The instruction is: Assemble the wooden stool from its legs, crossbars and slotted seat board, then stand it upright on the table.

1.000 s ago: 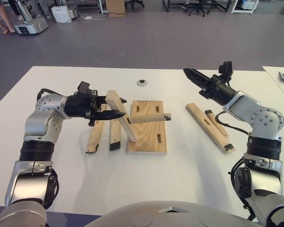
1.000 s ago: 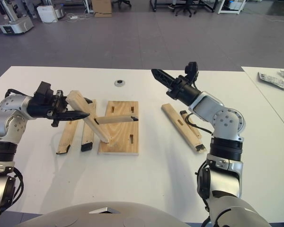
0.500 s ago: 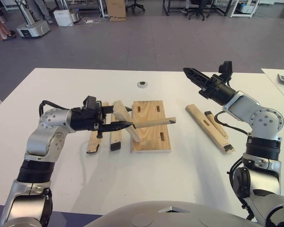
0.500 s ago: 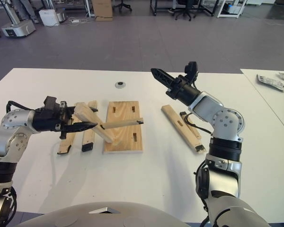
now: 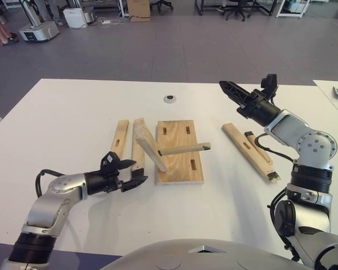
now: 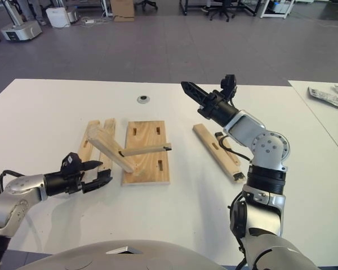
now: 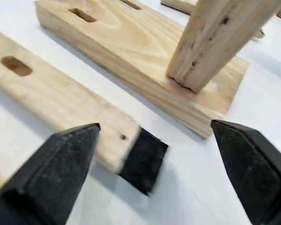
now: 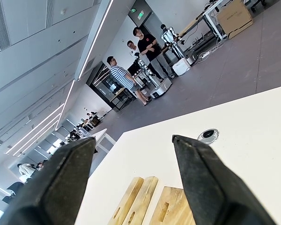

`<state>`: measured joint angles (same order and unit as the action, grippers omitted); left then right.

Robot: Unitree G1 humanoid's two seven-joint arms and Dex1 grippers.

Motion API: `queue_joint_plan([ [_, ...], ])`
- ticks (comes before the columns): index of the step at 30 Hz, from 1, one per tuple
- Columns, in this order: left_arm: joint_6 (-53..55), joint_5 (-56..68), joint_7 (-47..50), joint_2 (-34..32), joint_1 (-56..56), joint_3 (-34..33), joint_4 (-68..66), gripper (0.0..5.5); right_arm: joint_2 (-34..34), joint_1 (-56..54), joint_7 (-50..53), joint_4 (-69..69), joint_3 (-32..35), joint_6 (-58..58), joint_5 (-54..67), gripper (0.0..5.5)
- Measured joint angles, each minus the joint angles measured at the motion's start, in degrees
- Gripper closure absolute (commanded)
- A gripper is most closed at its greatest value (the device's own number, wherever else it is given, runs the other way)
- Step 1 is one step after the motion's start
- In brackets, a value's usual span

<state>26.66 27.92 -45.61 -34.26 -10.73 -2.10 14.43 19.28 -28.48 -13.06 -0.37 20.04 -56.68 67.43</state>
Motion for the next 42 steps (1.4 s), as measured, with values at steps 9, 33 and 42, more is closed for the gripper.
queue_joint_plan([
  [9,3.26,-11.64,28.23,14.94,-1.66,2.64,4.46,1.13,-1.2,0.32,1.29,-0.5,-0.01,-1.02,-0.03,2.44],
  [33,0.6,-16.93,30.79,18.4,2.05,3.58,-2.23,4.46,-4.05,2.06,3.24,-0.54,0.07,2.19,-4.29,2.44],
  [42,7.03,8.8,25.99,19.48,10.29,-13.27,7.42,4.48,-3.99,1.02,3.16,-0.05,1.89,1.88,-2.38,1.86],
])
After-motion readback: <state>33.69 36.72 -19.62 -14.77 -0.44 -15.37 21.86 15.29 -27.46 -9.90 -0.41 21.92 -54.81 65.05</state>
